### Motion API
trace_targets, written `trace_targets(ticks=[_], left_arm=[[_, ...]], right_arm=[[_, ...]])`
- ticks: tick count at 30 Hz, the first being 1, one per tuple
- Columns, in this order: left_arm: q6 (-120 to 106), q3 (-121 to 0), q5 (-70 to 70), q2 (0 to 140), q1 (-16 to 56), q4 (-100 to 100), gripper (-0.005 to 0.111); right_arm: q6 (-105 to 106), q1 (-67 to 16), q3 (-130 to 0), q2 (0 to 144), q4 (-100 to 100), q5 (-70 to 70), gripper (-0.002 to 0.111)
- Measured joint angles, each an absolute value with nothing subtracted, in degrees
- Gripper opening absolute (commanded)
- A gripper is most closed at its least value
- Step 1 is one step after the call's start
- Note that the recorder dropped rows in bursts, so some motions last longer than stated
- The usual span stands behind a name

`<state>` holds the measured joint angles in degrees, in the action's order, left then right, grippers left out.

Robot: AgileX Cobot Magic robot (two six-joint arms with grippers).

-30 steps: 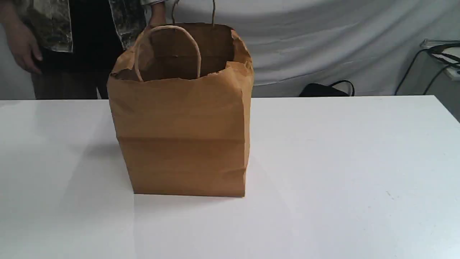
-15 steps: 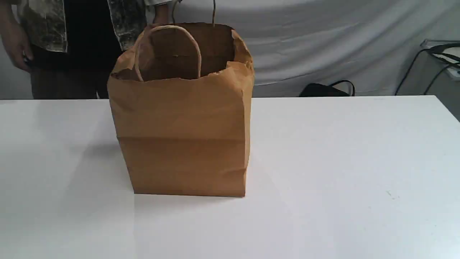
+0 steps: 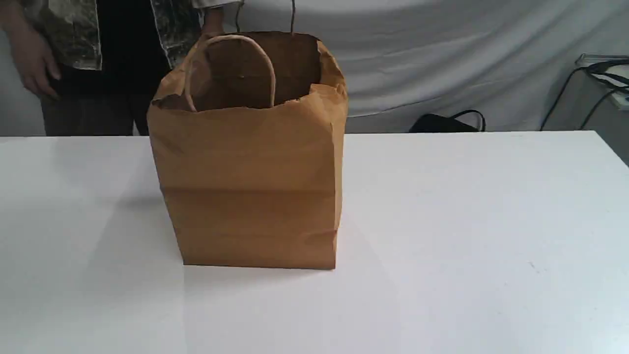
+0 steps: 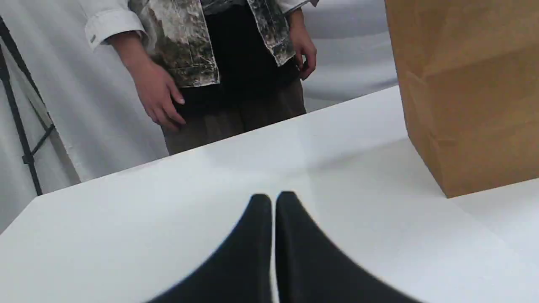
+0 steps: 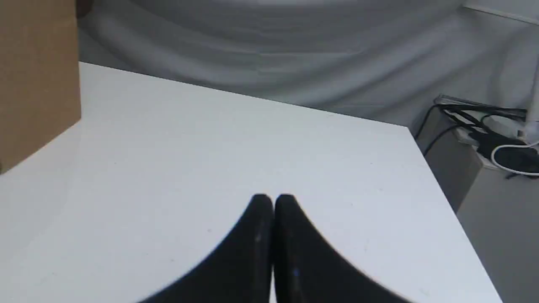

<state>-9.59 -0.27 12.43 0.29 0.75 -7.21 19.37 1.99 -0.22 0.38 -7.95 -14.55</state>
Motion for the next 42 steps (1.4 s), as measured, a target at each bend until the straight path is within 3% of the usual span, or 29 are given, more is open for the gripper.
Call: trace_targets(ticks=[42], left_arm=[[-9.6,-0.3,12.4,0.3,0.7,-7.2,0.0]], right_arm=[[17.0,2.3,-0.2,0.4,-11.9,-15.2,0.0]])
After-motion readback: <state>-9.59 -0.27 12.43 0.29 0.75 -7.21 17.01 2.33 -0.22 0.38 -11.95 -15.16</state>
